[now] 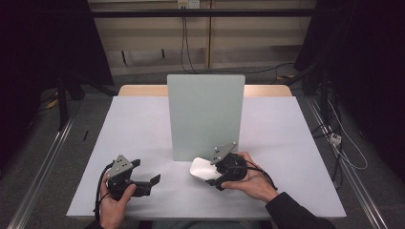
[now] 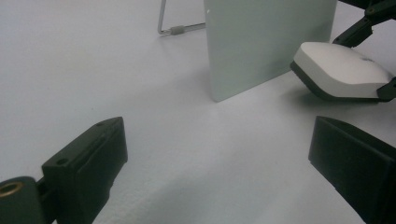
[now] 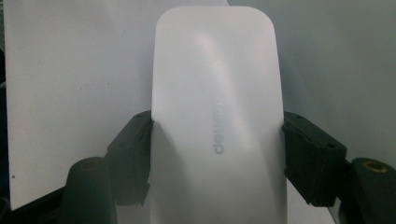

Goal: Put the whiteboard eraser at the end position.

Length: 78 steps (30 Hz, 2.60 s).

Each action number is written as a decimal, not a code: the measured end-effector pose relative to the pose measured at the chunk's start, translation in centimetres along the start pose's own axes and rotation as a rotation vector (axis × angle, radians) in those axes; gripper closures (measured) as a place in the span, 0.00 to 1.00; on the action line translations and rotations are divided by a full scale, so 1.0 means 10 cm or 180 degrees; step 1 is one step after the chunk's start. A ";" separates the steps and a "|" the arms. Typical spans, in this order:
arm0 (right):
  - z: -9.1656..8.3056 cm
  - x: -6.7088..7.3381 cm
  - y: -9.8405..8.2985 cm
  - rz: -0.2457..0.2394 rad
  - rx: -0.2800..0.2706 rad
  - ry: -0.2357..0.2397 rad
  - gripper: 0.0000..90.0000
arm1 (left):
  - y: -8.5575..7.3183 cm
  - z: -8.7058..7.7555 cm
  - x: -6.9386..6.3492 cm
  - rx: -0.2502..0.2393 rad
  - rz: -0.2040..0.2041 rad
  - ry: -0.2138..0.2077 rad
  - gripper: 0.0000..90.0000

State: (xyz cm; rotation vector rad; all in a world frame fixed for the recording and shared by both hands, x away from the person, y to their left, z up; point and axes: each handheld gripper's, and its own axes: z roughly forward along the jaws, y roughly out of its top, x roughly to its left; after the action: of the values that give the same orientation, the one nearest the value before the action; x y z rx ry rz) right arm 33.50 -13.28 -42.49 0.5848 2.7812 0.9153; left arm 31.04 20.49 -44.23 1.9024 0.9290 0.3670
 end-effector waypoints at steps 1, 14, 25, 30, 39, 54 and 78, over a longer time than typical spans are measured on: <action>0.01 0.00 0.00 -0.0005 0.0012 0.0022 0.35 | 0.00 0.00 0.00 -0.0006 0.0009 0.0003 0.05; 0.10 0.02 0.02 -0.0060 0.0091 0.0081 0.35 | 0.00 0.00 0.00 -0.0004 0.0005 0.0004 0.05; 0.16 0.01 0.02 -0.0053 0.0124 0.0104 0.35 | 0.00 0.00 0.00 -0.0002 0.0011 0.0000 0.05; 0.17 0.01 0.02 -0.0037 0.0125 0.0111 0.35 | 0.00 0.00 0.00 0.0000 0.0003 -0.0001 0.05; 0.17 0.00 0.01 -0.0017 0.0105 0.0132 0.35 | 0.00 0.00 0.00 -0.0003 0.0001 -0.0002 0.05; 0.18 0.01 -0.01 0.0063 0.0055 0.0118 0.34 | 0.00 0.01 0.00 -0.0011 -0.0008 0.0002 0.05; 0.12 -0.04 -0.04 0.0334 -0.0144 -0.0010 0.09 | 0.00 0.03 0.00 0.0029 -0.0016 0.0001 0.05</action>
State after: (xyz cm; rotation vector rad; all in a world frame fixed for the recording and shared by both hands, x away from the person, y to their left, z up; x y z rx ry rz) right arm 34.02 -13.09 -43.69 0.7302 2.7416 0.9941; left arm 31.17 20.29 -44.34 1.9081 0.9372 0.3606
